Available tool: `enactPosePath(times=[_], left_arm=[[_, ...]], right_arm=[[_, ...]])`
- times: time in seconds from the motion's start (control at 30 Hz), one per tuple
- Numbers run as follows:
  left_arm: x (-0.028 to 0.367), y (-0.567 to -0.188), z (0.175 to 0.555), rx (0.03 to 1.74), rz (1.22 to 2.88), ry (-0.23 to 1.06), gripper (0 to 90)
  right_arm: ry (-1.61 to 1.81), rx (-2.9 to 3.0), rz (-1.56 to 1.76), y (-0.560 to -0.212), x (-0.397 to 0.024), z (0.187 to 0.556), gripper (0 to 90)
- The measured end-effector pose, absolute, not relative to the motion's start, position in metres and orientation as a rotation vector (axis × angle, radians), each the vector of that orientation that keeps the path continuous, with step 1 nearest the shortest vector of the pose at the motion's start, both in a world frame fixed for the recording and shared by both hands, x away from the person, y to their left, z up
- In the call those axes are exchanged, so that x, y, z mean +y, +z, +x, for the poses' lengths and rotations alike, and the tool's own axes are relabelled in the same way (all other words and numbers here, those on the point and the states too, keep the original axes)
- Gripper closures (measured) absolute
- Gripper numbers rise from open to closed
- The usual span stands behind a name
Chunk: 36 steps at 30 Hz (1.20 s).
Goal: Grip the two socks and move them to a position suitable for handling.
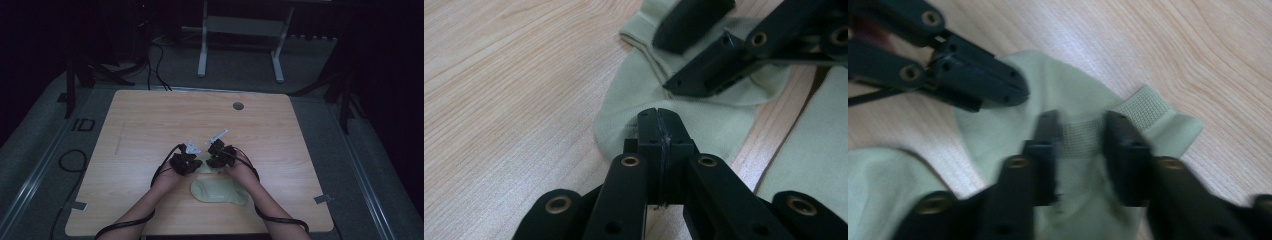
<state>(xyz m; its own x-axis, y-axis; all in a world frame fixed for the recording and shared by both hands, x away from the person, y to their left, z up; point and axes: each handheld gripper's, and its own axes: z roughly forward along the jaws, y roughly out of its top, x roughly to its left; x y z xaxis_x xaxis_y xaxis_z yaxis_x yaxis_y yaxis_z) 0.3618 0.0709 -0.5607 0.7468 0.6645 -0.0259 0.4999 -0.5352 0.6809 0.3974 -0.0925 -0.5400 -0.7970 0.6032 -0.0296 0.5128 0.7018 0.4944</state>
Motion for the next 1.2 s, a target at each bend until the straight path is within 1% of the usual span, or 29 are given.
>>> enactPosePath(times=[0.07,0.1,0.23,0.43,0.53,0.67,0.9,0.97,1.0,1.03,1.13,1.17,1.2], left_arm=[[0.072,-0.561,0.361,0.859,2.257,0.316,89.1],[0.073,-0.561,0.361,0.859,2.257,0.313,89.2],[0.075,-0.561,0.362,0.858,2.251,0.298,89.3],[0.075,-0.561,0.362,0.839,2.266,0.309,89.3],[0.074,-0.561,0.362,0.817,2.282,0.33,89.3],[0.074,-0.561,0.363,0.807,2.279,0.325,89.2],[0.075,-0.561,0.366,0.799,2.284,0.327,89.2],[0.075,-0.561,0.367,0.806,2.276,0.319,89.1],[0.075,-0.561,0.367,0.806,2.276,0.319,89.1],[0.075,-0.561,0.367,0.81,2.274,0.314,89.1],[0.076,-0.561,0.368,0.811,2.268,0.312,89.0],[0.076,-0.561,0.368,0.825,2.265,0.309,89.0],[0.076,-0.561,0.368,0.825,2.265,0.309,88.1]], right_arm=[[0.688,2.722,0.885,-0.539,-0.092,0.395,80.9],[0.678,2.719,0.877,-0.537,-0.092,0.395,83.7],[0.691,2.716,0.88,-0.53,-0.1,0.395,85.8],[0.751,2.672,0.919,-0.507,-0.127,0.393,85.9],[0.767,2.647,0.946,-0.501,-0.141,0.392,85.8],[0.782,2.615,1.02,-0.501,-0.163,0.393,85.8],[0.762,2.587,1.139,-0.511,-0.196,0.398,85.0],[0.771,2.566,1.198,-0.511,-0.209,0.402,75.8],[0.771,2.566,1.198,-0.511,-0.209,0.402,75.8],[0.804,2.539,1.221,-0.506,-0.214,0.402,73.1],[0.829,2.522,1.213,-0.5,-0.215,0.401,73.3],[0.847,2.516,1.194,-0.494,-0.21,0.398,79.6],[0.847,2.516,1.194,-0.494,-0.21,0.398,79.6]])
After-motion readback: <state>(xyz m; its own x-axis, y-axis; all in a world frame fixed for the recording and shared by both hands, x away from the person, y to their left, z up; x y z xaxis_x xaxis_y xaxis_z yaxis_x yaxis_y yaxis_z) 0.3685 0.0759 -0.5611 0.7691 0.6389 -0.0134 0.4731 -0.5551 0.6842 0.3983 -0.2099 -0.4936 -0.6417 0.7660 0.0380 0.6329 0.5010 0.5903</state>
